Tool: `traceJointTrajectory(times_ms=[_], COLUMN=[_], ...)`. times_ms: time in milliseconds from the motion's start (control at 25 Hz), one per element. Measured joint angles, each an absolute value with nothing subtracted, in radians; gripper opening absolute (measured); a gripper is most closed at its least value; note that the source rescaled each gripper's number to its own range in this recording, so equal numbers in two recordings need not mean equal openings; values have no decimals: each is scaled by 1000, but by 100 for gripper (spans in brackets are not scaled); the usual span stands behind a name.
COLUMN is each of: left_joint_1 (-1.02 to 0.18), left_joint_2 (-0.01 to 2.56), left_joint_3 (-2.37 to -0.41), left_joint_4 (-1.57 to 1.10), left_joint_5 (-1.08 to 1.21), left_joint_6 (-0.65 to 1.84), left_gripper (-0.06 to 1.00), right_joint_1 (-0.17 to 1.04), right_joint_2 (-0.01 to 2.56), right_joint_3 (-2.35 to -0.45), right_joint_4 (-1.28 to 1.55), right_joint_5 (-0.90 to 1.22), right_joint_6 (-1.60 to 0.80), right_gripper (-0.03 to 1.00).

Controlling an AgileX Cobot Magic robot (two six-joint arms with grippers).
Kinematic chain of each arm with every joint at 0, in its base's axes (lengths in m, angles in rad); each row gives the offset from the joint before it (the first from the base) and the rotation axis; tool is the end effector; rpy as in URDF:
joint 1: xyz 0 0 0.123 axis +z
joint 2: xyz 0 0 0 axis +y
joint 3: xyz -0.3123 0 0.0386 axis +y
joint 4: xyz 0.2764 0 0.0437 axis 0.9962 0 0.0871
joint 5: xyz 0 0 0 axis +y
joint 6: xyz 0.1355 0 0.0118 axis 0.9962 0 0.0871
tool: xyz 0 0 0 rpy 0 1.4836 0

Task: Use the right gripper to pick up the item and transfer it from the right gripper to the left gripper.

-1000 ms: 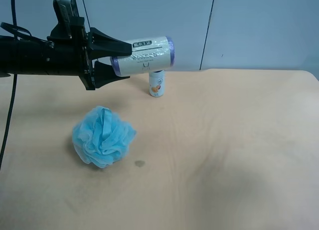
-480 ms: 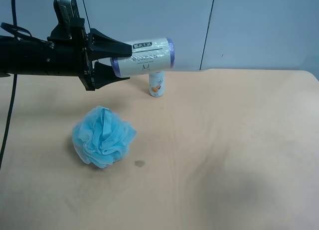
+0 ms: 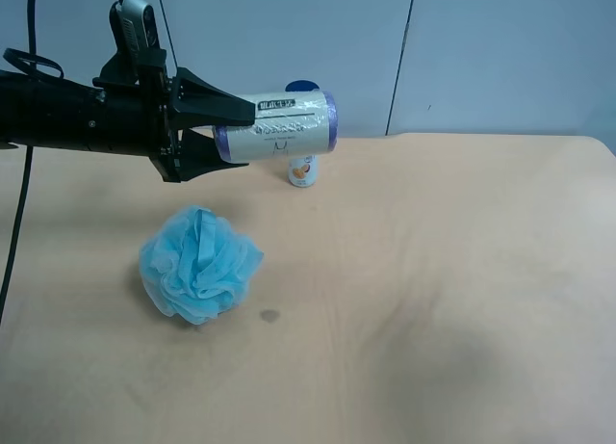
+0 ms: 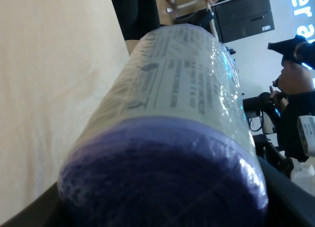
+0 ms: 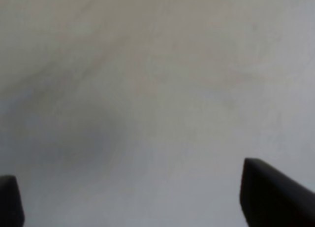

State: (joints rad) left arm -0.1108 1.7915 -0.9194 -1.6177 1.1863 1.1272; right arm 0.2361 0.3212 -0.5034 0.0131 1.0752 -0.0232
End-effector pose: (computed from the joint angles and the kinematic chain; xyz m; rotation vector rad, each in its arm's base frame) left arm 0.3414 -0.1647 0.2039 0.1909 2.2195 -1.6840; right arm 0.0715 0.0188 0.2531 -0.3058 2.3600 0.1183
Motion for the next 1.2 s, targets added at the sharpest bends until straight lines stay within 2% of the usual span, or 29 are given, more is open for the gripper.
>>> traceJointTrajectory(times_ms=[80, 200, 280, 560, 920, 1040, 1200], left_joint_1=[-111, -111, -111, -111, -111, -111, -111], left_joint_2=[1791, 1791, 1791, 1791, 1791, 1791, 1791], left_joint_3=[-919, -919, -919, -919, -919, -919, -919], left_joint_4=[-1618, -1618, -1618, -1618, -1618, -1618, -1618], left_joint_5=[1186, 1186, 1186, 1186, 1186, 1186, 1186], left_joint_6=[1127, 1127, 1128, 1130, 1132, 1134, 1134], left_gripper=[1, 1, 1, 1, 1, 1, 1], right_joint_1=[236, 236, 236, 236, 235, 189, 45], right_joint_2=[324, 346, 359, 334, 35, -2, -2], right_joint_3=[-503, -503, -503, -503, -503, -503, -503], right_joint_4=[11, 0, 0, -8, -17, -29, -48], right_joint_5=[1075, 1074, 1074, 1074, 1073, 1074, 1074], right_joint_6=[-25, -25, -25, -25, -53, -50, -32], right_gripper=[64, 79, 83, 85, 85, 85, 85])
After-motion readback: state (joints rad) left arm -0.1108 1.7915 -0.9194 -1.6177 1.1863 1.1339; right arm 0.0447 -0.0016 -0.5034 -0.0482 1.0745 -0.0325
